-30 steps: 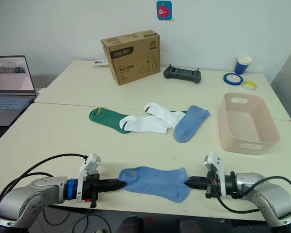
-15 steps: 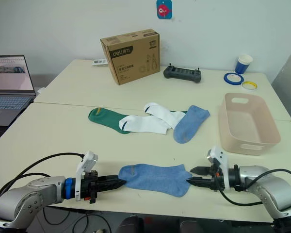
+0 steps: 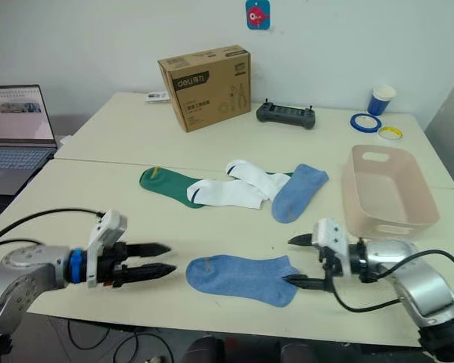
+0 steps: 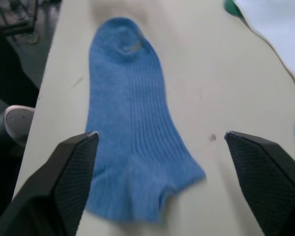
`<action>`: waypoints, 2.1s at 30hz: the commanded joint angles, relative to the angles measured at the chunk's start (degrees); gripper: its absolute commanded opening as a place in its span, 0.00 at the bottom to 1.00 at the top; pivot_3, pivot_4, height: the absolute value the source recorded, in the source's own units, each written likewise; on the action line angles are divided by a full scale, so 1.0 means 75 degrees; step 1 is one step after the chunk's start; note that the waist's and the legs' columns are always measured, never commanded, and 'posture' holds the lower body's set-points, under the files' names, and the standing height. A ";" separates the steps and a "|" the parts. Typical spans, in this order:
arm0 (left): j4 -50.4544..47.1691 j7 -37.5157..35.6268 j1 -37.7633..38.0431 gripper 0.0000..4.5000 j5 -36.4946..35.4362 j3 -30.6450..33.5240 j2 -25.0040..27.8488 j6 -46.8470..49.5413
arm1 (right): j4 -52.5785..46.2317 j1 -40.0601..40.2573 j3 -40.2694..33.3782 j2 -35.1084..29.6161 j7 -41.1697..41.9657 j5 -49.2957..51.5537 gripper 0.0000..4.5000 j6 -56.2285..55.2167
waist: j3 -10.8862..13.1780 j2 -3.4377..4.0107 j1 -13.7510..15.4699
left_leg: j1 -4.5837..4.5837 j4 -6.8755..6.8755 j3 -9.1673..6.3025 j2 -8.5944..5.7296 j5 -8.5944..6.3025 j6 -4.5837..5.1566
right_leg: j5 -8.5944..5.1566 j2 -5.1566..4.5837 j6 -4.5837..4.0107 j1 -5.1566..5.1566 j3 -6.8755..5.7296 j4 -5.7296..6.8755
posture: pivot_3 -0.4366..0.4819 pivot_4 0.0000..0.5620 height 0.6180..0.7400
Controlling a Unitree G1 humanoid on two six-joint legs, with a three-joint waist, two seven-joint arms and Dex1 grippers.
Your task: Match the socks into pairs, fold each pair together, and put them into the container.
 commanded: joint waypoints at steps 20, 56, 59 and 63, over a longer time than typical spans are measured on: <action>0.2056 -0.0424 -0.0611 0.00 0.2902 -0.2112 -0.0810 -0.4118 | 0.1852 0.0294 0.0616 0.0258 0.0582 -0.1386 0.02 -0.2698 | -0.0003 0.0002 -0.0021 | 0.0005 0.0002 -0.0010 0.0014 0.0000 0.0002 | 0.0018 0.0027 -0.0042 0.0006 0.0003 0.0009 | 0.48 0.27 1.00; 0.0339 0.0844 -0.1627 1.00 0.0957 -0.0615 -0.1940 -0.1710 | 0.3534 -0.2416 0.0752 0.2274 -0.3213 -0.3038 0.62 0.0219 | 0.0000 0.0002 -0.0037 | -0.0001 -0.0003 -0.0015 0.0007 0.0018 -0.0029 | 0.0034 0.0025 -0.0027 -0.0003 0.0003 0.0029 | 0.48 0.27 1.00; 0.0288 0.0875 -0.1589 1.00 0.0947 -0.0589 -0.1950 -0.1712 | 0.3626 -0.2444 0.0706 0.2306 -0.3167 -0.3051 0.49 0.0140 | 0.0000 0.0002 -0.0033 | 0.0001 -0.0002 -0.0018 0.0009 0.0019 -0.0029 | 0.0034 0.0026 -0.0027 -0.0002 0.0001 0.0030 | 0.48 0.27 1.00; 0.0217 0.0902 -0.1541 1.00 0.0916 -0.0567 -0.1954 -0.1694 | 0.3591 -0.2471 0.0591 0.2321 -0.3009 -0.2948 0.18 0.0050 | 0.0000 0.0002 -0.0033 | 0.0001 0.0006 -0.0015 0.0008 0.0022 -0.0034 | 0.0035 0.0026 -0.0026 0.0001 0.0005 0.0031 | 0.48 0.27 1.00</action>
